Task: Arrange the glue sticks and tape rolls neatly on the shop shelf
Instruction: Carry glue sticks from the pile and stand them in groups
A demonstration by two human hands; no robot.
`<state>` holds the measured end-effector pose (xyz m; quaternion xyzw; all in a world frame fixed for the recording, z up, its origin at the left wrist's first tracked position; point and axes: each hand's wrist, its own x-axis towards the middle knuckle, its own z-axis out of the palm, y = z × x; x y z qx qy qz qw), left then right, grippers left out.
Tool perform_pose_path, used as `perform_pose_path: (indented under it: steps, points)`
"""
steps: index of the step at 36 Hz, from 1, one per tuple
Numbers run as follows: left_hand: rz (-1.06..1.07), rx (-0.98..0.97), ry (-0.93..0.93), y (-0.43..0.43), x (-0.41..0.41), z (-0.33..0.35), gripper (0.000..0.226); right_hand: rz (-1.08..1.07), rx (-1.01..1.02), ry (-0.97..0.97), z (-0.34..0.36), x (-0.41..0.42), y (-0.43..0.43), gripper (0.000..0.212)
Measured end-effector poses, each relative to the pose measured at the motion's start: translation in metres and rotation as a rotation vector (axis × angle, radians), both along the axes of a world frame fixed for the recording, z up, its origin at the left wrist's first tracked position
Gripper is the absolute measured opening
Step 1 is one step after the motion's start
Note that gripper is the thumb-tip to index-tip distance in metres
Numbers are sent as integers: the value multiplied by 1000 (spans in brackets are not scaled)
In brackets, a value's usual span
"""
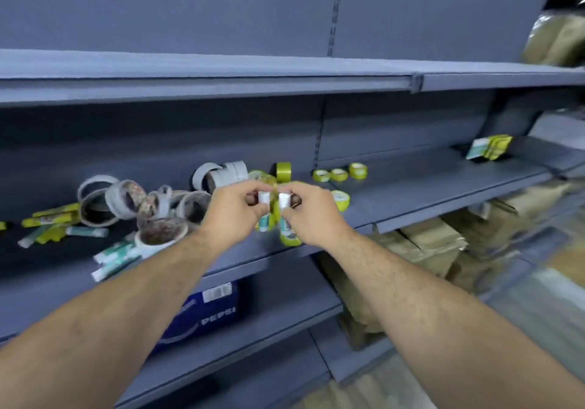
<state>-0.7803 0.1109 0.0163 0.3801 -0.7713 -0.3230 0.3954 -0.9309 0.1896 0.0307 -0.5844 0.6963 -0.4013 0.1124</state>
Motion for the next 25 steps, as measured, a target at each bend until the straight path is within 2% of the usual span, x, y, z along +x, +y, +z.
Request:
perform_pose_path:
  steps: [4,12,25]
  points:
    - [-87,-11,5,28,-85,-3,35,-96,27,-10,-2,-77,45,26]
    - [-238,5,-25,80,-237,-4,35,-310,34,-17,-9,-212,114,30]
    - [-506,13,-3,103,-476,-8,33,-583,54,-67,-15,-408,164,32]
